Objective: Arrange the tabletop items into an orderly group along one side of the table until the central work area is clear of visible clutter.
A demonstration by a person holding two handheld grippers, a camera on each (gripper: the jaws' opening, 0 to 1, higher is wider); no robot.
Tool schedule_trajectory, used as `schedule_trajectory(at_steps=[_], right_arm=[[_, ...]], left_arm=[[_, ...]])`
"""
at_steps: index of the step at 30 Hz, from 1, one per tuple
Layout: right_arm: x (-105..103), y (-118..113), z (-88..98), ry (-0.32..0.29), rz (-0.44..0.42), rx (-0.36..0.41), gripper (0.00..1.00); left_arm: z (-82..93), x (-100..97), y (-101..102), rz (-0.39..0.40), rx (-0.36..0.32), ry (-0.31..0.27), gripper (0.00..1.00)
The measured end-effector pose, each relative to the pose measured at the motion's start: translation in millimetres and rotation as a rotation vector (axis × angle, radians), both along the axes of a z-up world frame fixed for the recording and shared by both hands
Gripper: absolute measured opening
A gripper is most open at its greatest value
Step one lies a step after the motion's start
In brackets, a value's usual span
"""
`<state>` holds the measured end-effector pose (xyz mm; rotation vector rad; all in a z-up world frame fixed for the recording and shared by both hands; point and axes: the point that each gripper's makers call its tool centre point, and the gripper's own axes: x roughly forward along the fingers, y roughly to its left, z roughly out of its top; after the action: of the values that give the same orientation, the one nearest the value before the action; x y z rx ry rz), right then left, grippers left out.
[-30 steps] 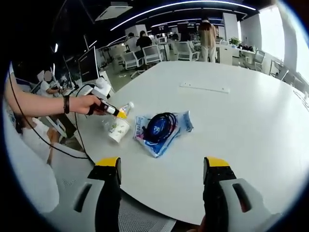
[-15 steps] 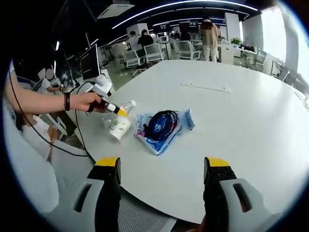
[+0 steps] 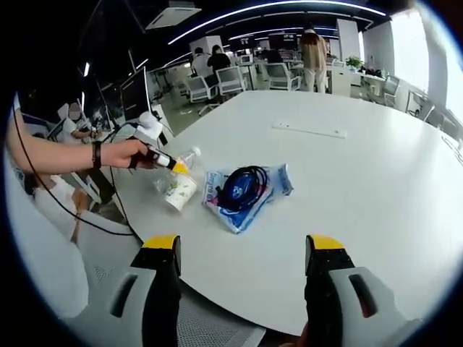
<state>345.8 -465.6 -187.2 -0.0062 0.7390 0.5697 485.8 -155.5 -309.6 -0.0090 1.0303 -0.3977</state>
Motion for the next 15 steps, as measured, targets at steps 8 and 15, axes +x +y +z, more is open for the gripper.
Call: schedule_trajectory(at_steps=[8, 15], right_arm=[[0, 6, -0.8, -0.002, 0.011, 0.010, 0.69], [0, 9, 0.4, -0.007, 0.020, 0.013, 0.69]], left_arm=[[13.3, 0.5, 5, 0.011, 0.001, -0.036, 0.39], [24.4, 1.5, 9, 0.011, 0.007, -0.062, 0.38]])
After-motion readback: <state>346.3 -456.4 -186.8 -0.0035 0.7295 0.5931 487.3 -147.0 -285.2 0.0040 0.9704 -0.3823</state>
